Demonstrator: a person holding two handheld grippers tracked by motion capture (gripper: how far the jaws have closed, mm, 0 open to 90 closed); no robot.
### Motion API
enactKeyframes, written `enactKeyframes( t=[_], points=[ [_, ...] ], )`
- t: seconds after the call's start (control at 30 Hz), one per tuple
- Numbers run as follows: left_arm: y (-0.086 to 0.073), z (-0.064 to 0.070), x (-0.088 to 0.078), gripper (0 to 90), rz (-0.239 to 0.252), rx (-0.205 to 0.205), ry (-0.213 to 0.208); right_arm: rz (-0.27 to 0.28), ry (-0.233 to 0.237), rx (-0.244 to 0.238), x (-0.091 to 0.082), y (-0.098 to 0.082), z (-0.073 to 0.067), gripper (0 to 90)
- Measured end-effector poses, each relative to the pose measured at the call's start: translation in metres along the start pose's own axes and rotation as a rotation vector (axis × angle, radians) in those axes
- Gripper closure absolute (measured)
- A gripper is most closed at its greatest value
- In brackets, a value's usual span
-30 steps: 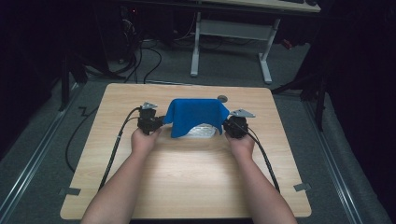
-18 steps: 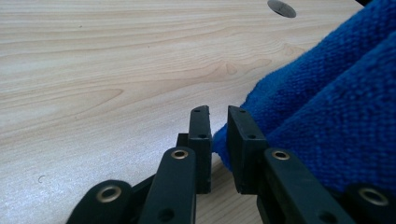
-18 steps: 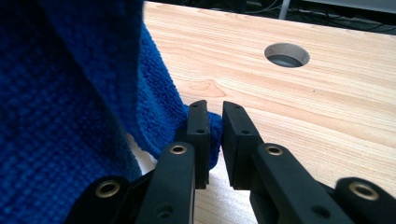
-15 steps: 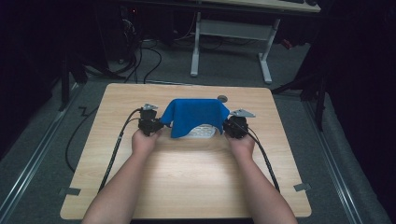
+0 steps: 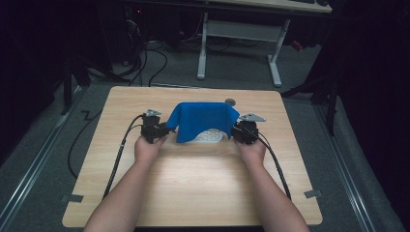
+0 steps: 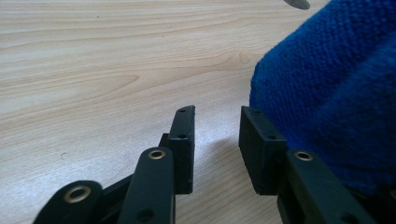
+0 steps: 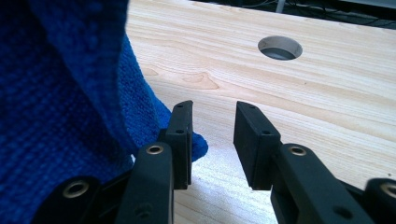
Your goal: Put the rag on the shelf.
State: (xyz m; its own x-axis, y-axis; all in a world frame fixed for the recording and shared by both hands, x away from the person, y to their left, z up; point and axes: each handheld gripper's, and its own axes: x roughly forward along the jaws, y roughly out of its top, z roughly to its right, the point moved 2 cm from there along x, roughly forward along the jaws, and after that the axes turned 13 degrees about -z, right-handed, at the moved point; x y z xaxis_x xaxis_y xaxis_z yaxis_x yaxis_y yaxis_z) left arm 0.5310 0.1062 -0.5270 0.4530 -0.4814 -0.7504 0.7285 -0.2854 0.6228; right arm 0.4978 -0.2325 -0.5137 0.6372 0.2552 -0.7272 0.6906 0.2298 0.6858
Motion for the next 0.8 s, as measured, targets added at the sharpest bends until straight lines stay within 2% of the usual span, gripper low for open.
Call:
enactKeyframes(
  t=[0.1, 0.3, 0.8],
  points=[
    [0.000, 0.002, -0.003, 65.4, 0.005, 0.010, 0.006, 0.021, -0.001, 0.009, -0.004, -0.001, 0.002, 67.0],
    [-0.002, 0.003, -0.009, 63.4, 0.023, 0.012, 0.013, 0.018, -0.014, 0.018, -0.011, -0.004, 0.005, 63.4],
    [-0.017, 0.000, -0.034, 60.2, 0.051, 0.027, 0.014, 0.052, -0.040, -0.030, -0.038, -0.001, 0.001, 58.3]
  ],
)
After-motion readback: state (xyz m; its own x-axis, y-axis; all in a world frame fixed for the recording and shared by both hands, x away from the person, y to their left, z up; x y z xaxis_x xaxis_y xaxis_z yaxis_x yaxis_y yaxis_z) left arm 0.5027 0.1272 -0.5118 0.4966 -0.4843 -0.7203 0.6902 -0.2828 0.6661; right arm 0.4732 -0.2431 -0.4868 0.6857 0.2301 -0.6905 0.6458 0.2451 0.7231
